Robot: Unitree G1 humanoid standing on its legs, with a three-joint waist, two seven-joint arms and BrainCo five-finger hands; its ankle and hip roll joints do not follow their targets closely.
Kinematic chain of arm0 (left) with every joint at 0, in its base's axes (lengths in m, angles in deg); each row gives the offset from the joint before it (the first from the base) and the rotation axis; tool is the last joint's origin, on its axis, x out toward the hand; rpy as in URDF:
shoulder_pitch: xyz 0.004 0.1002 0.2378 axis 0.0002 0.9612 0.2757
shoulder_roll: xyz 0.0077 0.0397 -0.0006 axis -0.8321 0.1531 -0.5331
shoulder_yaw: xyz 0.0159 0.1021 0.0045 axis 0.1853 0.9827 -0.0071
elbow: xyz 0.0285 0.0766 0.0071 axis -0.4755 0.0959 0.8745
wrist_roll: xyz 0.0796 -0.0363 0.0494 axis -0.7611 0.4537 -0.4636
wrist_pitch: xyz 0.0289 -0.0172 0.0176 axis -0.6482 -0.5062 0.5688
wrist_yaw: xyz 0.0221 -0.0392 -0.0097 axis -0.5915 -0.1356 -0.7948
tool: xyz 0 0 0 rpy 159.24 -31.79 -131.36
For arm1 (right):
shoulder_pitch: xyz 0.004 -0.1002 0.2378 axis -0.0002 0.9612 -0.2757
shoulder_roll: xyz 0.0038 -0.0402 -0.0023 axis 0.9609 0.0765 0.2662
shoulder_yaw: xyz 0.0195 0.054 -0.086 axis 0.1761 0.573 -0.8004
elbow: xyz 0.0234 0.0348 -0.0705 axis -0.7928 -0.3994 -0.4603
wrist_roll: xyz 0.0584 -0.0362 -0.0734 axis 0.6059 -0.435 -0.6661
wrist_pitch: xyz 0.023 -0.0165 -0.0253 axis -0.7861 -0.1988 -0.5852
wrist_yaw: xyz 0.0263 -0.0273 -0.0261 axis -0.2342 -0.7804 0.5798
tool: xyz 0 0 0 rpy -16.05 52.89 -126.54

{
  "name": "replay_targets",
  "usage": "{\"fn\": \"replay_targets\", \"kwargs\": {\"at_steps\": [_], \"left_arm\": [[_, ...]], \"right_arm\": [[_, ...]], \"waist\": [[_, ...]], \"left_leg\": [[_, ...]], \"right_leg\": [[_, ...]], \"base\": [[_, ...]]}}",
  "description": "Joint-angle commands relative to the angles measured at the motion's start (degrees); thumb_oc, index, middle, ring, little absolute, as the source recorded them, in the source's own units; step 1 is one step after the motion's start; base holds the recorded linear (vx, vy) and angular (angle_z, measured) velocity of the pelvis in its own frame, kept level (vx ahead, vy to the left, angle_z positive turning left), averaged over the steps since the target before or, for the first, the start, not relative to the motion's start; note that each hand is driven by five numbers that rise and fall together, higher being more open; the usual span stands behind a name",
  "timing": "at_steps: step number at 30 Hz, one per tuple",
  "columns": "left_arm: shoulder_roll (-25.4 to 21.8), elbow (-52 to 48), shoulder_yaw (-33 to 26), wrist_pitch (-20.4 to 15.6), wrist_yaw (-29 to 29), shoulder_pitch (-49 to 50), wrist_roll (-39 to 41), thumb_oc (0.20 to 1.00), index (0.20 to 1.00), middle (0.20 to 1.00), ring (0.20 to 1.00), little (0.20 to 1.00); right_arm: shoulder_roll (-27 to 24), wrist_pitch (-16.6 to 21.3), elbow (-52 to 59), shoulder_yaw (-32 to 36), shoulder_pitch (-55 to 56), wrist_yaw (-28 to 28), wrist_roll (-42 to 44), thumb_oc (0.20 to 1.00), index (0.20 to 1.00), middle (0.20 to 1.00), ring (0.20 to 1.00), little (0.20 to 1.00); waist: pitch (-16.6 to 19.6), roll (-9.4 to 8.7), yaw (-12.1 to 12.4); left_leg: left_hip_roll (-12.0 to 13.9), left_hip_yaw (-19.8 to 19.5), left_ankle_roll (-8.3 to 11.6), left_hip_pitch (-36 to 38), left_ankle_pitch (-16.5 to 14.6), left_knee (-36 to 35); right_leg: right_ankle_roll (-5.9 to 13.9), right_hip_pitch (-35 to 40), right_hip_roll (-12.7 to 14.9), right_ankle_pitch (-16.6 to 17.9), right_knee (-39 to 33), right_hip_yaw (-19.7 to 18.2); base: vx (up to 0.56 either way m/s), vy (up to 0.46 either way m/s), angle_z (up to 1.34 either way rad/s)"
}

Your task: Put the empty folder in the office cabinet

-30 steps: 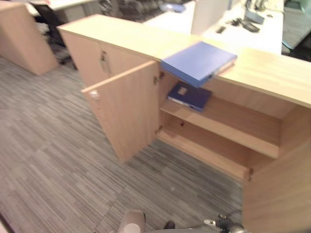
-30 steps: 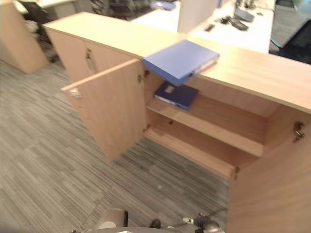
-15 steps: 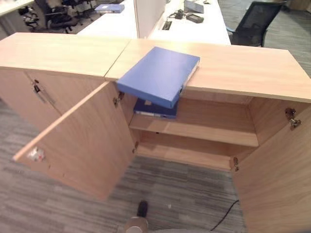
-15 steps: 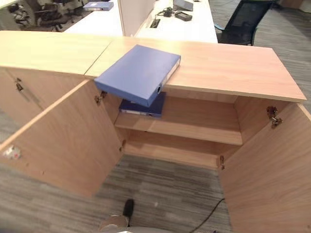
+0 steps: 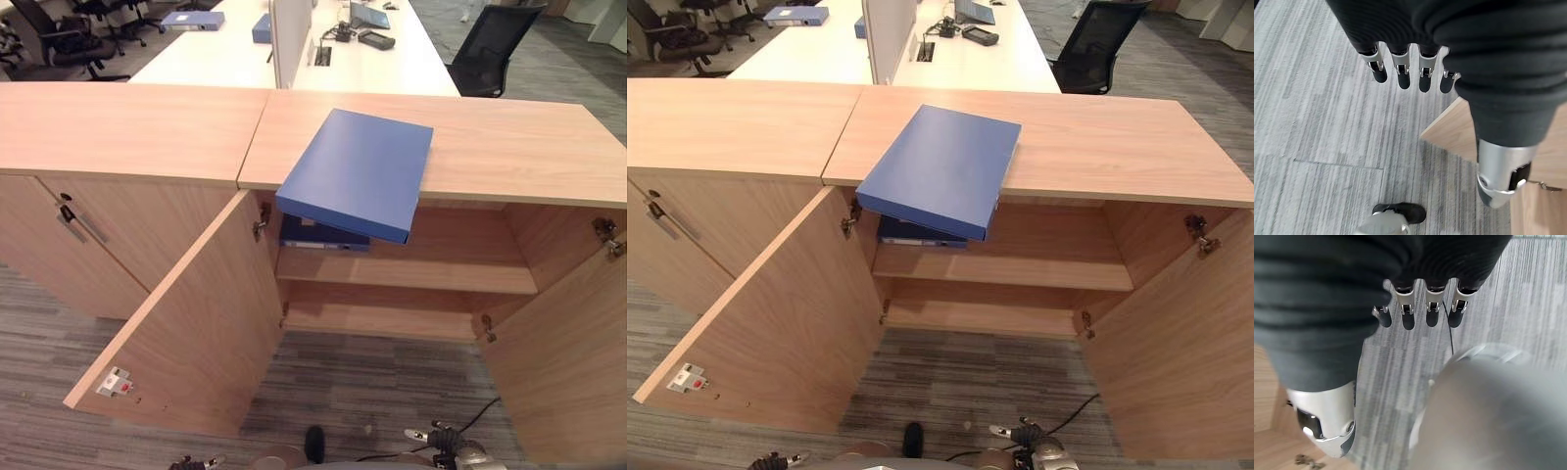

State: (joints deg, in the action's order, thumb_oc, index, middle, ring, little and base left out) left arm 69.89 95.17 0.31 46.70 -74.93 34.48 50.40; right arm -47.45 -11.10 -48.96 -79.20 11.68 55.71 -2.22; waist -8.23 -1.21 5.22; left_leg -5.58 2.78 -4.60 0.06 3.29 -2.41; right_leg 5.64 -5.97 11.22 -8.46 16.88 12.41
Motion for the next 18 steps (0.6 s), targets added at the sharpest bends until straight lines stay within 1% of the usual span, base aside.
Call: {"fn": "replay_targets", "kwargs": {"at_steps": [1, 2, 3, 6, 7, 10, 15, 17, 18], "left_arm": [[-0.2, -0.6, 1.1, -0.8, 0.5, -0.8, -2.1, 1.000, 1.000, 1.000, 1.000, 1.000], [-0.3, -0.4, 1.3, -0.9, 0.4, -1.0, -2.2, 1.000, 1.000, 1.000, 1.000, 1.000], [-0.1, -0.3, 1.2, -0.9, 0.4, -0.8, -2.5, 1.000, 1.000, 1.000, 1.000, 1.000], [0.2, 0.1, 0.8, -0.7, 0.1, -0.1, -2.6, 1.000, 1.000, 1.000, 1.000, 1.000], [0.2, 0.1, 0.8, -0.7, 0.1, -0.1, -2.6, 1.000, 1.000, 1.000, 1.000, 1.000], [0.6, 0.7, 0.9, -0.5, 0.0, 0.5, -3.3, 1.000, 1.000, 1.000, 1.000, 1.000], [0.8, 0.9, 1.3, -0.2, -0.7, 0.7, -3.4, 1.000, 1.000, 1.000, 1.000, 1.000], [0.9, 0.8, 1.7, -0.2, -0.8, 0.6, -3.7, 1.000, 1.000, 1.000, 1.000, 1.000], [1.1, 0.0, 4.7, -0.4, -1.6, -0.2, -6.5, 1.000, 1.000, 1.000, 1.000, 1.000]], "right_arm": [[-1.3, 1.2, -0.8, -0.2, -1.6, -0.8, 3.3, 1.000, 1.000, 1.000, 1.000, 1.000], [-1.3, 1.2, -1.5, 0.3, -1.4, -0.8, 3.7, 1.000, 1.000, 1.000, 1.000, 1.000], [-1.2, 1.1, -2.2, 0.3, -1.0, -0.8, 3.5, 1.000, 1.000, 1.000, 1.000, 1.000], [-1.7, 0.8, -3.5, 0.3, -0.3, -0.6, 2.4, 1.000, 1.000, 1.000, 1.000, 1.000], [-1.7, 0.8, -3.5, 0.3, -0.3, -0.6, 2.4, 1.000, 1.000, 1.000, 1.000, 1.000], [-2.1, 0.8, -3.7, 0.3, 0.1, -0.5, 1.7, 1.000, 1.000, 1.000, 1.000, 1.000], [-2.6, 0.9, -3.3, -0.6, 0.2, -0.2, 0.6, 1.000, 1.000, 1.000, 1.000, 1.000], [-2.7, 0.9, -3.4, -0.7, 0.3, -0.2, 0.5, 1.000, 1.000, 1.000, 1.000, 1.000], [-3.4, 1.0, -3.5, -0.9, -0.1, -0.1, -0.1, 1.000, 1.000, 1.000, 1.000, 1.000]], "waist": [[-1.5, 0.89, -1.2], [-1.3, 0.50, -1.5], [-1.0, 0.22, -1.6], [0.5, -0.04, -1.6], [0.5, -0.03, -1.6], [1.3, -0.37, -1.7], [1.5, -1.10, -1.8], [1.6, -1.12, -1.9], [1.2, -1.20, -2.6]], "left_leg": [[2.5, -5.3, 2.44, -2.1, -4.0, 3.8], [2.1, -5.6, 2.46, -2.0, -4.2, 4.2], [1.9, -5.5, 2.54, -1.7, -4.5, 4.2], [2.9, -5.7, 3.21, 0.0, -5.2, 3.8], [2.9, -5.8, 3.22, 0.0, -5.2, 3.8], [4.0, -6.3, 4.02, 1.2, -5.7, 3.7], [6.3, -7.3, 5.77, 2.3, -5.8, 3.4], [6.7, -7.3, 6.00, 2.3, -5.8, 3.5], [7.8, -7.0, 6.92, 1.3, -6.6, 6.7]], "right_leg": [[0.61, -0.2, -4.9, 9.3, -9.3, -5.4], [0.42, 1.2, -4.8, 9.5, -12.0, -5.7], [0.20, 2.1, -4.9, 9.6, -12.9, -5.8], [-0.04, 4.4, -5.4, 9.8, -15.1, -4.6], [-0.04, 4.5, -5.4, 9.8, -15.1, -4.6], [-0.39, 6.3, -6.2, 9.1, -16.3, -3.4], [-1.37, 7.6, -7.8, 7.7, -17.1, -2.7], [-1.51, 7.7, -8.0, 7.5, -17.2, -2.6], [-2.51, 8.2, -8.8, 6.4, -17.0, -3.0]], "base": [[0.12, -0.110, 0.16], [0.15, -0.135, 0.25], [0.17, -0.136, 0.32], [0.17, -0.140, 0.27], [0.13, -0.131, 0.09], [0.15, -0.185, 0.10], [0.12, -0.224, 0.11], [0.08, -0.189, 0.07], [0.08, -0.220, 0.07]]}}
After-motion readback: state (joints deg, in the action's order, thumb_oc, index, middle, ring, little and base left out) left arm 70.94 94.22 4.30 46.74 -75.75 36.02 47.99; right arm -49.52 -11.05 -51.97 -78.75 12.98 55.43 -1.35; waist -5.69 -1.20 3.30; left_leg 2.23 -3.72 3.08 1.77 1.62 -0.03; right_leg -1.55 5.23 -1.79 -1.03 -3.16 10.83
